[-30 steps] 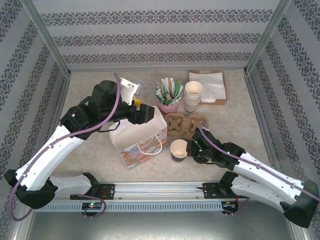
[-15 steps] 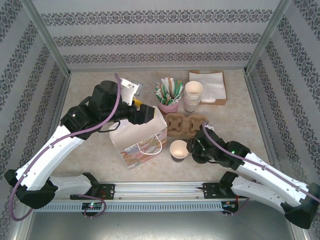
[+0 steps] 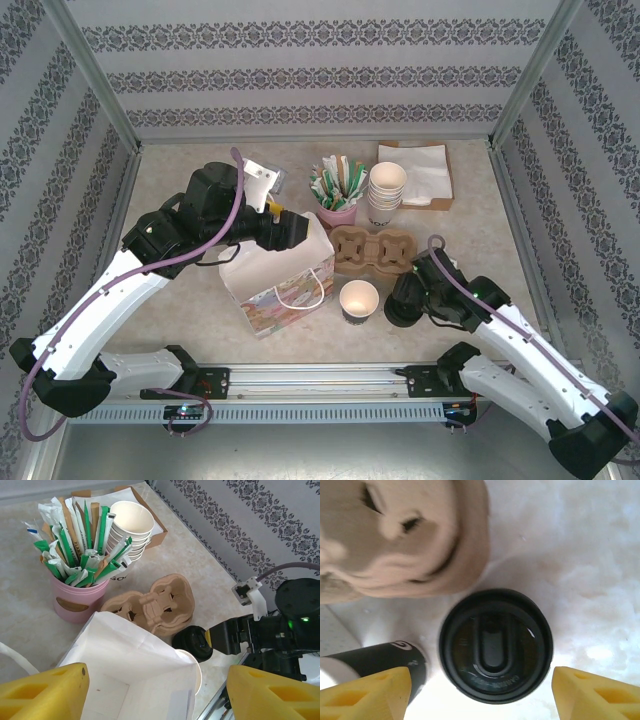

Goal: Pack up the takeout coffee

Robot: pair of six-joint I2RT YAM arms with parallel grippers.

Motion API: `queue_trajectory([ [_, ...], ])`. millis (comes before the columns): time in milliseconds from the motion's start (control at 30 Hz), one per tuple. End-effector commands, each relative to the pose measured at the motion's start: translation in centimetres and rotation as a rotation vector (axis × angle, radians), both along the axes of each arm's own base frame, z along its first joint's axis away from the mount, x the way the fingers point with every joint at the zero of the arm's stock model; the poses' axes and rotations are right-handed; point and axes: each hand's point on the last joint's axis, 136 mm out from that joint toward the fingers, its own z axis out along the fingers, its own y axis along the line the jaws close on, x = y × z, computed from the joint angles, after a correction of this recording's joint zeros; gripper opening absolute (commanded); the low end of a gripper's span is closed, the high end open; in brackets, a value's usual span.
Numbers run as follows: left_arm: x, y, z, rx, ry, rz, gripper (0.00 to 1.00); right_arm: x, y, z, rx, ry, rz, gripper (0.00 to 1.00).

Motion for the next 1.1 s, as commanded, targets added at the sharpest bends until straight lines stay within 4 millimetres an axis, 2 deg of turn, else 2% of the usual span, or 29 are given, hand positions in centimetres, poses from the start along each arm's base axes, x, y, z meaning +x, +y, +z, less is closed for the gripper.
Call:
queue_trajectory([
  [0, -0.5, 0.3, 0.1, 0.016, 0.006, 0.004, 0.73, -0.5, 0.7, -0.7, 0.073, 0.018, 0.005, 0.76],
  [200, -0.4, 0.2, 0.0, 0.017, 0.014, 0.008, 0.73, -0.7, 0.0, -1.6, 0.029, 0.046, 0.003, 0.78],
  [533, -0.3, 0.3, -0.3, 0.028, 0.02, 0.011, 0.73, 0.2, 0.7, -2.7, 0.04, 0.051, 0.012, 0.83],
  [700, -0.4, 0.2, -0.4, 0.031, 0.019, 0.01, 0.73, 0.0, -0.2, -3.4, -0.009, 0.068, -0.007, 0.83],
  [1067, -0.5, -0.1, -0.4, 0.022, 0.025, -0.007, 0.73, 0.7, 0.3, -4.0, 0.003, 0.064, -0.01, 0.86],
])
